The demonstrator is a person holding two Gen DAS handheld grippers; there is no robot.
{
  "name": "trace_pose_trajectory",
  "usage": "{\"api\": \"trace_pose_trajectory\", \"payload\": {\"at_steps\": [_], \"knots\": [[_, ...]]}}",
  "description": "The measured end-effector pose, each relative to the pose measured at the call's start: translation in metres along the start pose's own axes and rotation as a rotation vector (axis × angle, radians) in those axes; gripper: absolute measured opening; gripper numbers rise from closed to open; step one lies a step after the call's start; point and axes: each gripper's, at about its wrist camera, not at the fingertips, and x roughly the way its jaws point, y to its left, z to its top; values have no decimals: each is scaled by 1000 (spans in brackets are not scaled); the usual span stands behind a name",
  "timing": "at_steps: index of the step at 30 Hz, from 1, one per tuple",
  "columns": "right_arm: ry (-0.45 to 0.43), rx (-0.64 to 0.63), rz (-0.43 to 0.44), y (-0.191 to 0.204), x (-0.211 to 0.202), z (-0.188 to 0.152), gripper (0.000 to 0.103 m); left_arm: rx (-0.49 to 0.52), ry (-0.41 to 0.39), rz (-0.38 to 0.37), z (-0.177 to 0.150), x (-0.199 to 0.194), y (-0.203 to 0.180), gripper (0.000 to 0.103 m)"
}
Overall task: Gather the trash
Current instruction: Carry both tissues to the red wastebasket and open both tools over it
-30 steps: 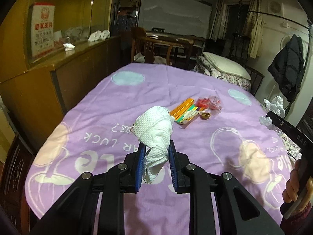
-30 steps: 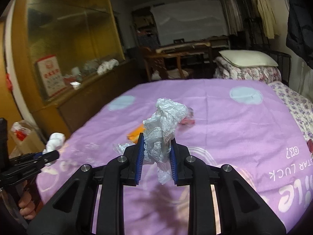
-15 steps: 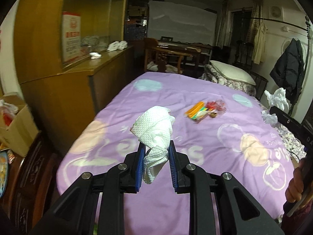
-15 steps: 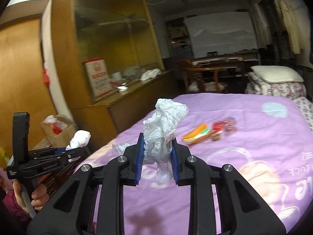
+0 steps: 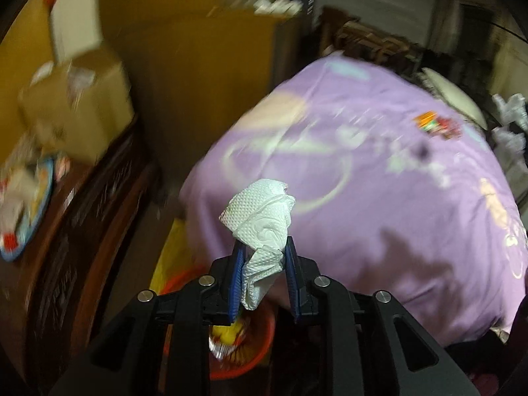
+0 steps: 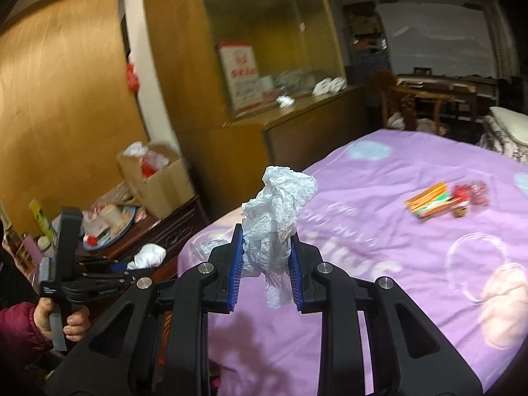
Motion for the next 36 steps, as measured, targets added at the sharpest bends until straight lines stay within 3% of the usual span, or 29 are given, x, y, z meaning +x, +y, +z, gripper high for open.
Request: {"api": "trace_pose_trajectory", "payload": {"at_steps": [6, 7, 8, 10, 13, 17, 23, 30, 33, 35, 36], "knots": [[96, -48, 44, 31, 38, -12, 27, -105, 139, 4, -48, 47, 55, 24], [109, -54, 49, 34, 43, -14, 27, -114, 149, 8, -52, 52, 60, 28], [130, -62, 59, 41, 50, -17, 27, -126, 169, 18, -58, 60, 66, 45], [159, -72, 75, 49, 61, -21, 27, -159, 184, 37, -66, 67, 77, 66], [197, -87, 102, 61, 74, -26, 27, -205, 191, 18, -68, 71, 91, 71], [251, -100, 166, 77, 90, -31, 28, -230, 140, 81, -61, 61, 105, 84], [353, -144, 264, 111, 123, -47, 28, -275, 72, 199, -48, 40, 128, 93], [474, -240, 370, 163, 163, -78, 28, -315, 48, 279, -45, 33, 154, 94], [536, -261, 402, 178, 183, -91, 35, -328, 40, 285, -45, 31, 160, 94], [572, -263, 413, 184, 193, -98, 56, -332, 40, 283, -44, 32, 163, 95], [582, -256, 414, 185, 197, -100, 61, -332, 40, 283, -44, 33, 163, 95]]}}
